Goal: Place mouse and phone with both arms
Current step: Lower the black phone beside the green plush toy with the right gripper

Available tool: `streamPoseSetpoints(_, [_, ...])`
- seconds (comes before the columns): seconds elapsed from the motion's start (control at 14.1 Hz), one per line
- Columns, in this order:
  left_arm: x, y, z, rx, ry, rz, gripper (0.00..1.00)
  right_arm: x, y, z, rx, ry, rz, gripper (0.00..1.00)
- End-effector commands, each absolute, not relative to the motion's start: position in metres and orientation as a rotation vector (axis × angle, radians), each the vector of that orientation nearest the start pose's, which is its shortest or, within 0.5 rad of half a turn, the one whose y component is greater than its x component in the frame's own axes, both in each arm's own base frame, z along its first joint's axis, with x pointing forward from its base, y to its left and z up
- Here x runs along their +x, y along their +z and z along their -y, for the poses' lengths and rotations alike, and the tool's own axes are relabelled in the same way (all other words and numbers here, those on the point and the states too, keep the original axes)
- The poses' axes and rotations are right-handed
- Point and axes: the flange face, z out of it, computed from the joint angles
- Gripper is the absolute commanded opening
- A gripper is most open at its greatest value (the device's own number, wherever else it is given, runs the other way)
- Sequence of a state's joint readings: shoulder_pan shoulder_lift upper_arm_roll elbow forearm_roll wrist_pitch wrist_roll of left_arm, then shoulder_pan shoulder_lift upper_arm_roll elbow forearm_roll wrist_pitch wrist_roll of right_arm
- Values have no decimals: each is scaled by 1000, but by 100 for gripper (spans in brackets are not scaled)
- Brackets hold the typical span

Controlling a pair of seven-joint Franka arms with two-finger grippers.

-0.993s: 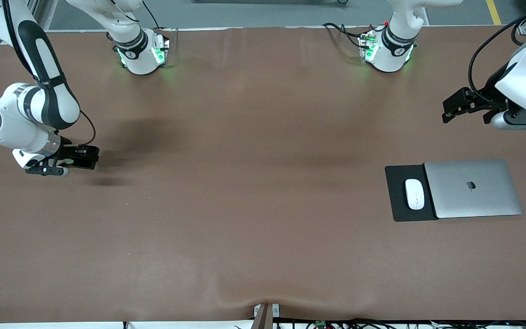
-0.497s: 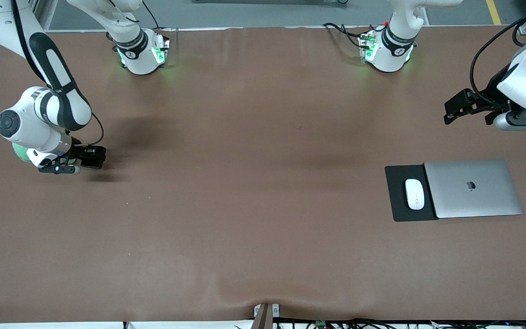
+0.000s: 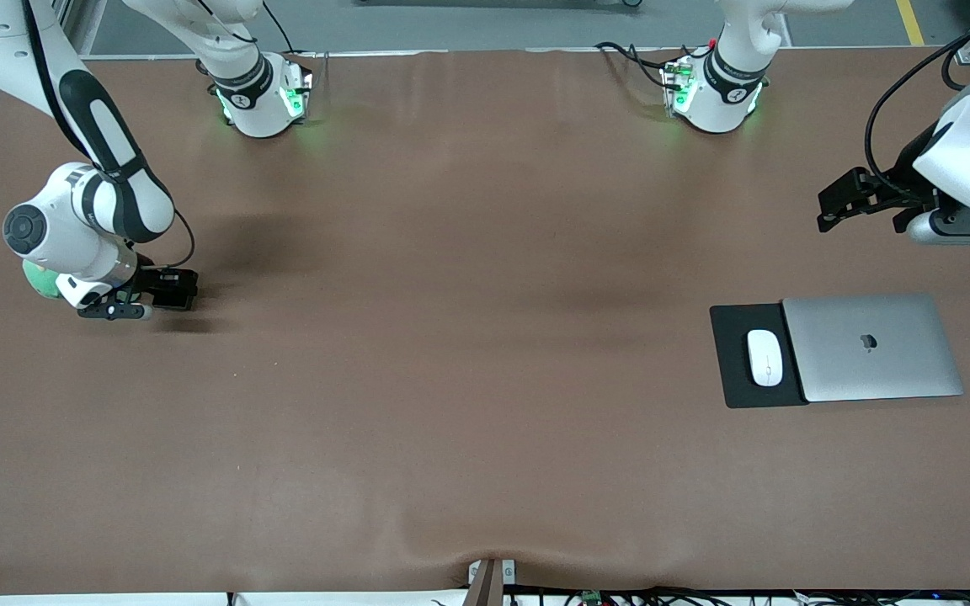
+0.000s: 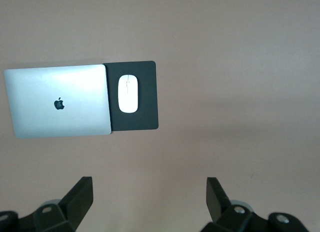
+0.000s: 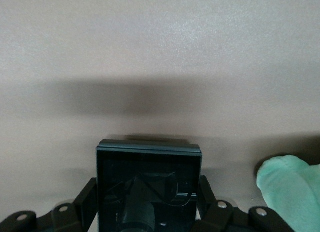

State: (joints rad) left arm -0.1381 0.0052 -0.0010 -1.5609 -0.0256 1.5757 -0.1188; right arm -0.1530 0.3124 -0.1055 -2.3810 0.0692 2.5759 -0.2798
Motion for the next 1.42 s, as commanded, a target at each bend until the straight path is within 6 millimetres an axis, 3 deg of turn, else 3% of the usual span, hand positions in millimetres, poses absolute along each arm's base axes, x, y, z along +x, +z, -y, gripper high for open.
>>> streamPoseSetpoints(0.0, [551,628,80,-3149,-42,-31,100,470,180,128,-3097,170,-54,16])
streamPoseSetpoints(0.57, [552,627,78,-3149,-40,-31,100,474,178,115,-3093,173,-42,19])
streamPoseSetpoints(0.71, [552,627,78,-3149,-40,-31,100,475,174,113,-3097,165,-35,34])
streamPoseSetpoints(0.78, [552,628,78,-3149,-42,-31,100,475,173,109,-3098,165,-24,54])
streamPoseSetpoints(0.85, [552,628,78,-3149,-42,-31,100,475,172,108,-3098,168,-19,86])
streamPoseSetpoints(0.92, [552,628,77,-3149,-45,-29,100,475,172,108,-3097,167,-23,100])
streamPoseSetpoints(1.14, [552,628,77,-3149,-45,-29,100,485,190,97,-3102,128,-10,100])
streamPoseSetpoints(1.35, [552,628,77,-3149,-45,-29,100,511,250,82,-3089,131,-25,100])
